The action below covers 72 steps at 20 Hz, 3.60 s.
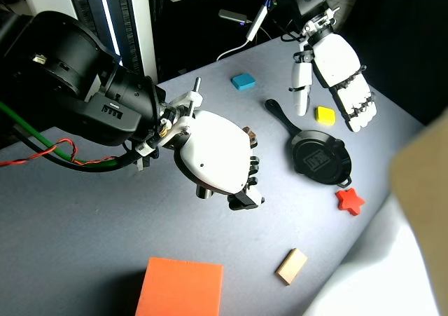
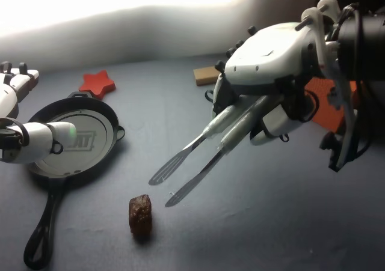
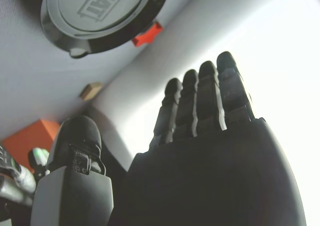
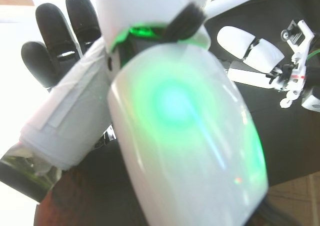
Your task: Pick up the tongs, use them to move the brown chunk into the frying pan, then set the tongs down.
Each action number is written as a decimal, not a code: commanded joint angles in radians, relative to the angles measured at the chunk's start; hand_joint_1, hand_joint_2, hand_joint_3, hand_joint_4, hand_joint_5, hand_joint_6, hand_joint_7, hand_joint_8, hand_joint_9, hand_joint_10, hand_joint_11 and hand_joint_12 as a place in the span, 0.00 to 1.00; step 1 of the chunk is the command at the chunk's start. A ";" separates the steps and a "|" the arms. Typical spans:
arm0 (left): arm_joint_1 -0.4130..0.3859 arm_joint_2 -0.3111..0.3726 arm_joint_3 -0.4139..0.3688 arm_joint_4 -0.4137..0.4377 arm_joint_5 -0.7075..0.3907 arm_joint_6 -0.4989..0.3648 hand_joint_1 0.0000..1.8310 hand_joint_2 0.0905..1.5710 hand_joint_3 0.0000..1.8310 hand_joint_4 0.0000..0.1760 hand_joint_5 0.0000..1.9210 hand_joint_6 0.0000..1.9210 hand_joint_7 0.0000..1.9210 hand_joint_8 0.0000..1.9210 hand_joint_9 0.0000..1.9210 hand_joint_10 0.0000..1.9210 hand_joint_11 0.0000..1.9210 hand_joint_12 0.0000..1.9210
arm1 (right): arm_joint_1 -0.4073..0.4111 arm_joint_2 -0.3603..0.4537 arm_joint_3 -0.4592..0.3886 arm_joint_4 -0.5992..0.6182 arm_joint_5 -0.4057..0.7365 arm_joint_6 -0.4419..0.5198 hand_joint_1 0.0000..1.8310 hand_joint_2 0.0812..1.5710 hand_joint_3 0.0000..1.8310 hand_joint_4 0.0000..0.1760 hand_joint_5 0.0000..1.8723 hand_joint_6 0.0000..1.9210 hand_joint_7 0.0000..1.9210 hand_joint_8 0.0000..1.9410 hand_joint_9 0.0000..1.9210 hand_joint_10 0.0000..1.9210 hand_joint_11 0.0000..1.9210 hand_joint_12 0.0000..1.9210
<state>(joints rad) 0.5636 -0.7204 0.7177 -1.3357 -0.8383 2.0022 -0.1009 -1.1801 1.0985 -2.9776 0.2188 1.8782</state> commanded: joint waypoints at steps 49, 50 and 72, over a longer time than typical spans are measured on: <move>0.053 0.006 0.009 0.041 -0.099 -0.045 0.04 0.79 0.00 0.00 0.00 0.00 0.01 0.00 0.00 0.00 0.00 0.01 | -0.008 -0.080 -0.219 1.904 -0.774 -1.729 0.62 0.70 0.00 0.00 0.49 0.01 0.51 0.00 0.46 0.13 0.20 0.73; 0.053 0.006 0.010 0.041 -0.102 -0.045 0.03 0.79 0.00 0.00 0.01 0.00 0.01 0.00 0.01 0.00 0.01 0.02 | -0.010 -0.082 -0.215 1.903 -0.773 -1.729 0.61 0.70 0.00 0.00 0.48 0.00 0.51 0.00 0.45 0.13 0.20 0.74; 0.054 0.006 0.011 0.041 -0.104 -0.045 0.06 0.78 0.00 0.00 0.01 0.00 0.01 0.00 0.01 0.00 0.01 0.01 | -0.019 -0.068 -0.222 1.920 -0.789 -1.726 0.60 0.70 0.00 0.00 0.48 0.00 0.51 0.00 0.45 0.13 0.21 0.73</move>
<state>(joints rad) 0.6189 -0.7204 0.7258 -1.3476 -0.8616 1.9583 -0.1341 -1.2518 0.8806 -1.0157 -0.6083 0.1490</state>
